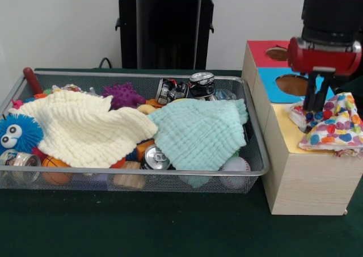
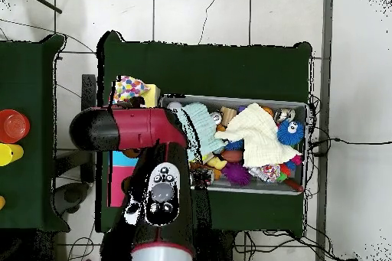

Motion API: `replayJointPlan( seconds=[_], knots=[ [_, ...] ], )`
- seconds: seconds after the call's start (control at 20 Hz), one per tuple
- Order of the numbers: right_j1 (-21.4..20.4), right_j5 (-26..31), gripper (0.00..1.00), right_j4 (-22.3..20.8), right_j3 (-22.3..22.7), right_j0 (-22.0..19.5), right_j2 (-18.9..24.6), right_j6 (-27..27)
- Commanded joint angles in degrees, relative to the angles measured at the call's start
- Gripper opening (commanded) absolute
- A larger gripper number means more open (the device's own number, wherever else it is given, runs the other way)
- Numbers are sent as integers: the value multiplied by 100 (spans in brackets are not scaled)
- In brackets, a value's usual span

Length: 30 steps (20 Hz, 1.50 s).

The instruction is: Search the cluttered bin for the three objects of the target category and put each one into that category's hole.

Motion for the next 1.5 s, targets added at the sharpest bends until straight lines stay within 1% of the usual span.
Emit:
replayJointPlan(
  seconds=[0.05,0.2,0.7,0.85,0.9,1.1,1.25,1.5],
  knots=[
    [-544,-198,0,97,810,-15,-242,1298],
    [-514,-107,0,135,693,-37,-257,1250],
    [-456,-5,0,202,583,-97,-233,1122],
    [-452,49,0,265,619,-200,-67,971],
    [-465,28,0,302,671,-270,54,893],
    [-405,-273,0,427,777,-491,519,646],
    [-334,-487,0,424,742,-569,682,598],
    [-358,-846,0,320,880,-758,1009,461]
  ],
)
